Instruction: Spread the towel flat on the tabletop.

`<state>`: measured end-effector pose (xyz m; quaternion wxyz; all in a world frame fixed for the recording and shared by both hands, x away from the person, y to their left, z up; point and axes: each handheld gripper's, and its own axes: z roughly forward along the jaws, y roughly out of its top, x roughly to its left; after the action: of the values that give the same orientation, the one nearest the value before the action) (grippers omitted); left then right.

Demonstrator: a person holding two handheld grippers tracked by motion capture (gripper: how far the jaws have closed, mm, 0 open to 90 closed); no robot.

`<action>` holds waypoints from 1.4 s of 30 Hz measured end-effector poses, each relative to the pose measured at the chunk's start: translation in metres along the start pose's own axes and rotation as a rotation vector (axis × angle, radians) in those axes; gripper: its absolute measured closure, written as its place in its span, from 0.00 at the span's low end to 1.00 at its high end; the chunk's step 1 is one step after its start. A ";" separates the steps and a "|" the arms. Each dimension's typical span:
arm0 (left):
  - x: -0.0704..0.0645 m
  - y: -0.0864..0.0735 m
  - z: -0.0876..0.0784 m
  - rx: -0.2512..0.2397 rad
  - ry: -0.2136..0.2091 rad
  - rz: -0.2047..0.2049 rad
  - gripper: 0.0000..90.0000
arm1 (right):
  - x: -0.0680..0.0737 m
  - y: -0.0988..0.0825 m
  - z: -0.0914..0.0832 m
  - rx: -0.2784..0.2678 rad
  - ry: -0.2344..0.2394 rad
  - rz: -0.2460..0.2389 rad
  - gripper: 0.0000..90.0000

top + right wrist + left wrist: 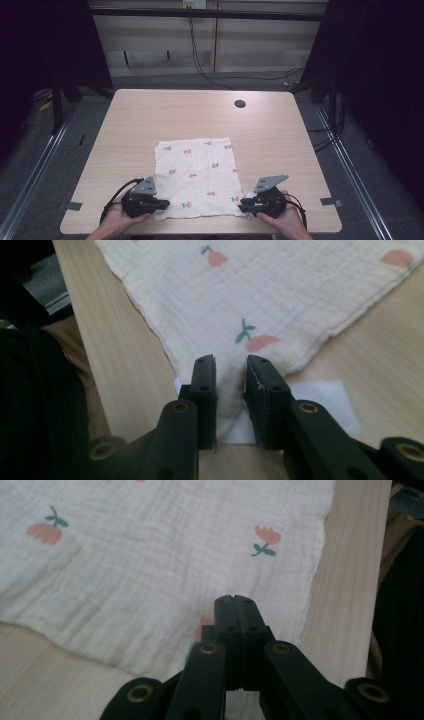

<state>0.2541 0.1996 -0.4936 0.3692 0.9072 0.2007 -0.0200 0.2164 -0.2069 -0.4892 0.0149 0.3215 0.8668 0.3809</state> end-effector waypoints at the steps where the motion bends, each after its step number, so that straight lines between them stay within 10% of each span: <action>1: 0.002 -0.001 -0.001 0.005 0.002 0.007 1.00 | -0.001 0.001 -0.004 -0.023 -0.010 0.015 0.78; 11: 0.016 0.002 -0.012 -0.068 -0.039 -0.044 0.95 | -0.023 0.035 0.019 -0.030 -0.063 -0.054 0.73; 15: 0.030 0.008 -0.011 -0.098 0.046 -0.078 0.79 | -0.030 0.042 0.026 -0.024 -0.098 -0.067 0.72; 22: 0.033 0.006 -0.011 -0.090 0.069 -0.071 0.70 | -0.025 0.038 0.038 0.014 -0.138 -0.113 0.76; 33: 0.030 0.010 0.007 -0.047 0.055 -0.015 1.00 | -0.028 0.025 0.022 0.027 -0.101 -0.029 0.99; 42: 0.025 0.012 0.010 -0.026 -0.015 -0.018 1.00 | -0.019 0.010 0.008 0.045 -0.080 0.006 0.99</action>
<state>0.2831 0.1934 -0.4974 0.3822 0.9003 0.2062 -0.0274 0.2391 -0.2078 -0.4924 0.0413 0.3395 0.8728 0.3482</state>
